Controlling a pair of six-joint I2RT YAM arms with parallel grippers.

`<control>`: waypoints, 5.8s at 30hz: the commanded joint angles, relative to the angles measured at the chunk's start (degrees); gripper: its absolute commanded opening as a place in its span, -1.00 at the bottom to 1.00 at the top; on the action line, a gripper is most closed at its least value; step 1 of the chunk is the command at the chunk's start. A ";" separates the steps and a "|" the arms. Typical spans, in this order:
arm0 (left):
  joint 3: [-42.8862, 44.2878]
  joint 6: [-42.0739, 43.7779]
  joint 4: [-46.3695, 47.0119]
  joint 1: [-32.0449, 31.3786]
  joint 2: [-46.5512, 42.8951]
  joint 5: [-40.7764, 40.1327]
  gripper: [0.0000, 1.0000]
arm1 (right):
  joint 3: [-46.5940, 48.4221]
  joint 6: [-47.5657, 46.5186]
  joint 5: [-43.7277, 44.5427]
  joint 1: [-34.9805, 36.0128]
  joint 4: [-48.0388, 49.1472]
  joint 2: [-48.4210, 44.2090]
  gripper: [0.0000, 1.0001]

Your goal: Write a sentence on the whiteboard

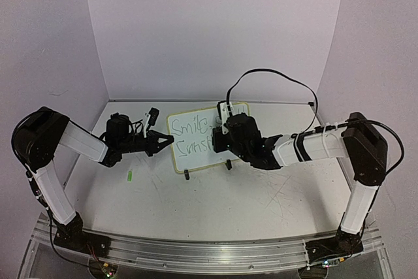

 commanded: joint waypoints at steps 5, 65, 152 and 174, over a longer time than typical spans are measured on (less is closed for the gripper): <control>0.22 6.72 -6.94 0.19 2.15 -6.50 -1.00 | -4.23 0.95 -2.54 0.34 3.47 -5.73 -1.00; 0.00 6.76 -7.03 0.21 1.91 -6.25 -1.00 | -0.17 -0.73 5.31 1.70 0.16 -2.48 -1.00; 0.16 6.86 -7.13 0.16 2.06 -6.21 -1.00 | -6.09 6.30 3.49 -0.08 -0.93 0.37 -1.00; 0.05 6.84 -7.15 0.22 1.96 -6.27 -1.00 | -0.91 1.04 7.41 -2.13 -0.29 -1.34 -1.00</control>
